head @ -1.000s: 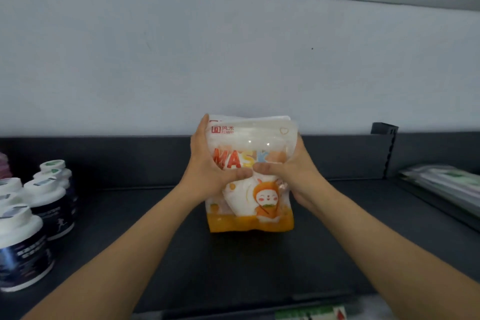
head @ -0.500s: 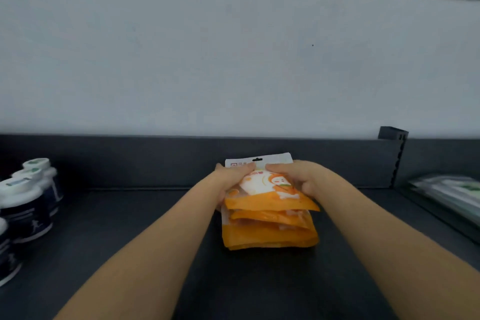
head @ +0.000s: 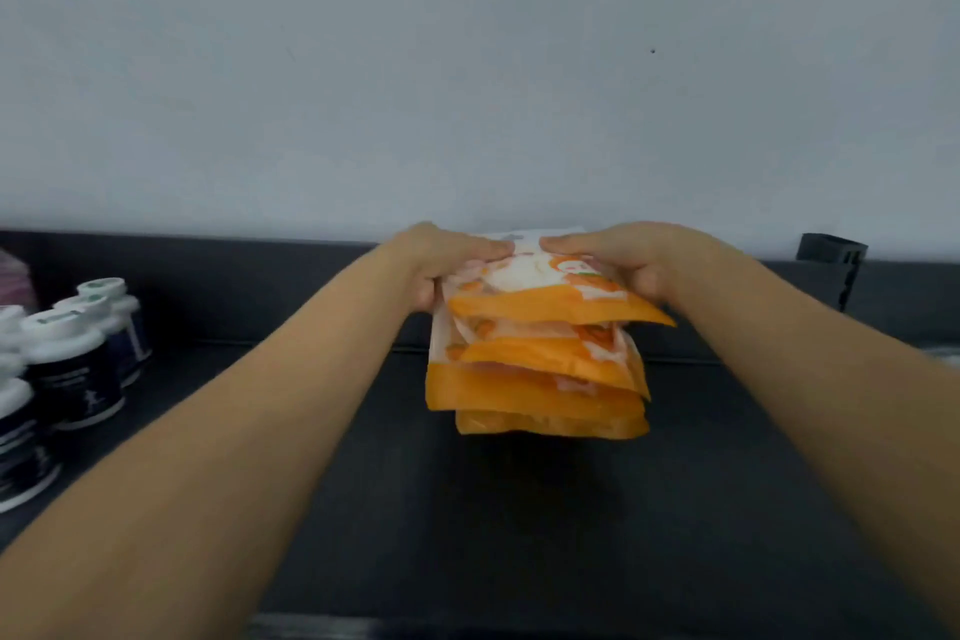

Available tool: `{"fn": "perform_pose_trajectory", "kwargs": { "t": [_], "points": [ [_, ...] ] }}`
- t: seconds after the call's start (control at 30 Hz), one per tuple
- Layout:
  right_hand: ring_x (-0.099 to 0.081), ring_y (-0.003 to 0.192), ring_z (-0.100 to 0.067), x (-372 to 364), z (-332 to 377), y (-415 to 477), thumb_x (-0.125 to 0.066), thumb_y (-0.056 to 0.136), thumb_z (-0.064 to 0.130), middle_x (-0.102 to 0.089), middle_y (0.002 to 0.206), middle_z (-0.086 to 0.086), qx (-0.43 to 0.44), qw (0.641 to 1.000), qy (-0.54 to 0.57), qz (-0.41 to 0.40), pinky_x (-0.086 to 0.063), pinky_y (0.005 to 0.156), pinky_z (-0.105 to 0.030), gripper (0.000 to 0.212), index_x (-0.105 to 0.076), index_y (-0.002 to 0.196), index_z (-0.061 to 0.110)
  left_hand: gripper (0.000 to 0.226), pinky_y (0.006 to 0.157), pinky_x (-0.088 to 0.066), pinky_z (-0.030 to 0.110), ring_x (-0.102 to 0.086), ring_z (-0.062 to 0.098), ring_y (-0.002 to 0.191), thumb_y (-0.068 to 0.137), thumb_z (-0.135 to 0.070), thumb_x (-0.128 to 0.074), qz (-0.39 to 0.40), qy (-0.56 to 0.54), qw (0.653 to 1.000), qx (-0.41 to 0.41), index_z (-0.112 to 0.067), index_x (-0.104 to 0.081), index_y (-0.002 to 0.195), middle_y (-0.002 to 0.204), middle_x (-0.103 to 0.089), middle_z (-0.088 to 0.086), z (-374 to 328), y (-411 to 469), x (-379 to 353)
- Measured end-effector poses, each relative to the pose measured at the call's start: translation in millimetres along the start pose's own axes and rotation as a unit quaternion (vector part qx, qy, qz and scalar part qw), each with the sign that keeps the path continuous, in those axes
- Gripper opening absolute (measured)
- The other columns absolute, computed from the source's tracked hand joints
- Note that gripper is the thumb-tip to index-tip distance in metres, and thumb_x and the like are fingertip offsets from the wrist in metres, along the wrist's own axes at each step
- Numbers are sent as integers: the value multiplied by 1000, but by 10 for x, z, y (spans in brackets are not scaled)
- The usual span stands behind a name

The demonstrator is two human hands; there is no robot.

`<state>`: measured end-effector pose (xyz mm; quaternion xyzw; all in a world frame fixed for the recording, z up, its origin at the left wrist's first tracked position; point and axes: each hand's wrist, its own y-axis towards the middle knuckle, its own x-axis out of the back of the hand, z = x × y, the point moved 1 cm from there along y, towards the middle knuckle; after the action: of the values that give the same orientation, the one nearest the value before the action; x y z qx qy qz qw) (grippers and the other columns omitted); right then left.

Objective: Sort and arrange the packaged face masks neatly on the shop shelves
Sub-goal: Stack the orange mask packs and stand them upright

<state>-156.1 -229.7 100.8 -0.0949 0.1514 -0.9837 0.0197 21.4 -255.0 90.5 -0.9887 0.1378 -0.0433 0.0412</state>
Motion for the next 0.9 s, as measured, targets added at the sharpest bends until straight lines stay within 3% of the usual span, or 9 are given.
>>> {"fn": "perform_pose_trajectory", "kwargs": {
  "t": [0.17,0.3,0.37,0.47,0.57,0.67,0.77,0.83,0.9],
  "points": [
    [-59,62,-25,-46,-237,3,-62,85,43,-66,61,-8,-78,991,-80,-79,-50,54,-32,31,-57,79,13,24,60,-56,38,-62,21,58,83,-23,-71,-2,60,997,46,-4,-59,75,67,-65,11,227,38,-175],
    [-61,75,-24,-110,-556,125,-59,87,48,-63,85,-13,-131,982,-82,-104,-54,85,-38,36,-54,85,12,58,71,-57,40,-66,29,87,79,-41,-72,-30,86,991,100,-4,-53,119,105,-64,15,712,213,-205],
    [-61,79,-25,-112,-534,117,-57,88,49,-61,90,-14,-129,982,-89,-108,-51,92,-39,38,-52,88,11,72,85,-54,42,-60,31,106,82,-42,-68,-35,77,994,65,-11,-38,140,129,-54,15,737,264,-197],
    [-61,77,-26,-88,-523,107,-58,87,50,-60,86,-14,-115,979,-113,-126,-53,83,-40,39,-50,82,12,65,101,-38,36,-40,24,131,87,-43,-61,-61,138,984,-95,-21,-36,143,148,-36,2,585,188,-171],
    [-59,77,-26,-60,-531,114,-56,87,53,-59,87,-14,-120,977,-127,-120,-50,80,-39,41,-51,84,12,62,109,-26,34,-27,14,139,84,-55,-55,65,329,911,-241,-34,-39,140,151,-30,-9,331,-161,-154],
    [-58,89,-30,-62,-503,103,-58,84,54,-58,98,-16,-122,975,-152,-108,-48,91,-40,45,-51,91,10,98,114,-20,49,-15,17,143,68,-67,-66,181,580,768,-205,-44,-11,146,157,-13,-12,329,-417,-213],
    [-56,79,-31,-69,-459,75,-63,84,47,-53,88,-14,-88,978,-139,-129,-51,81,-43,42,-48,105,13,126,110,-13,65,-5,25,144,58,-66,-75,138,681,692,-195,-42,13,145,157,0,-11,520,-501,-325],
    [-59,91,-33,-76,-443,64,-61,86,46,-55,90,-12,-77,975,-159,-137,-51,88,-47,46,-47,117,16,130,108,-15,67,0,31,144,58,-64,-77,101,712,657,-226,-38,17,144,157,3,-5,628,-499,-398],
    [-53,111,-36,-51,-438,78,-59,86,47,-54,111,-13,-49,965,-203,-157,-45,97,-51,58,-40,132,15,130,106,-23,65,-3,34,143,60,-59,-78,82,734,630,-241,-36,18,144,157,3,-1,670,-477,-438]
  ]
}}
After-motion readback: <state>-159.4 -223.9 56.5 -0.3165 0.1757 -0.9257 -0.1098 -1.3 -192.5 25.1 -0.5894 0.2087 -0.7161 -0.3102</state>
